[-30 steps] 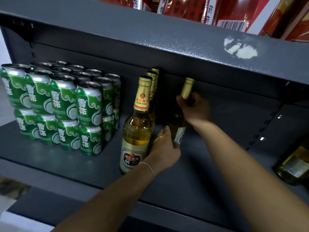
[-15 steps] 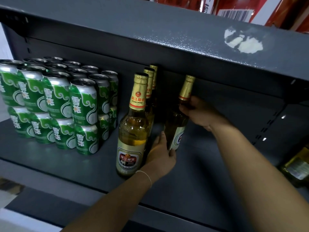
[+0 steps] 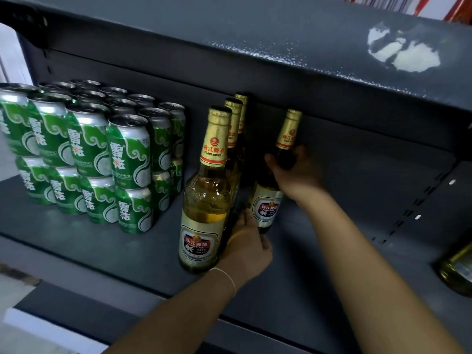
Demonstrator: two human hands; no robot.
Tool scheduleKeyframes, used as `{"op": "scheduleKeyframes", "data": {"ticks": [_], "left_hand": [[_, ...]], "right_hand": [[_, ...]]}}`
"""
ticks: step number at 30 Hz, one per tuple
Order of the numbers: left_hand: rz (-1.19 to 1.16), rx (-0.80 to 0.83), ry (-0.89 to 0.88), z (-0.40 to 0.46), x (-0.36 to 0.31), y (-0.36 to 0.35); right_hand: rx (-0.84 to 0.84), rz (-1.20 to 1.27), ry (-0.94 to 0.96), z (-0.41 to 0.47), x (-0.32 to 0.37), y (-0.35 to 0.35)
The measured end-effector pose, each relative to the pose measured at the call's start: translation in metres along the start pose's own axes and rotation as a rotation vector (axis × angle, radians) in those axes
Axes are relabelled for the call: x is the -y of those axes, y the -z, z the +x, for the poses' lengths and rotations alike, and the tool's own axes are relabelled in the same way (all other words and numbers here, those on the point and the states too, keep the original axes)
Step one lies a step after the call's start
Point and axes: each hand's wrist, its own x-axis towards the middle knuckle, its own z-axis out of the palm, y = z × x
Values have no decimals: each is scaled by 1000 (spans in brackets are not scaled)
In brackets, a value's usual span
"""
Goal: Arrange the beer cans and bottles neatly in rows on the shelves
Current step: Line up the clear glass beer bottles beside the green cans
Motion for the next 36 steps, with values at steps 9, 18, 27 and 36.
{"op": "scheduleKeyframes", "data": {"ticks": [9, 18, 27, 36], "left_hand": [[66, 39, -16, 6, 5, 2], [37, 50, -38, 11, 11, 2], [77, 54, -42, 11, 12, -1], [99, 45, -42, 12, 11, 0]], "right_hand": [[-68, -89, 13, -4, 7, -2], [-111, -93, 11, -6, 4, -6], [-88, -64, 1, -7, 5, -3], [-69, -85, -17, -10, 8, -3]]}}
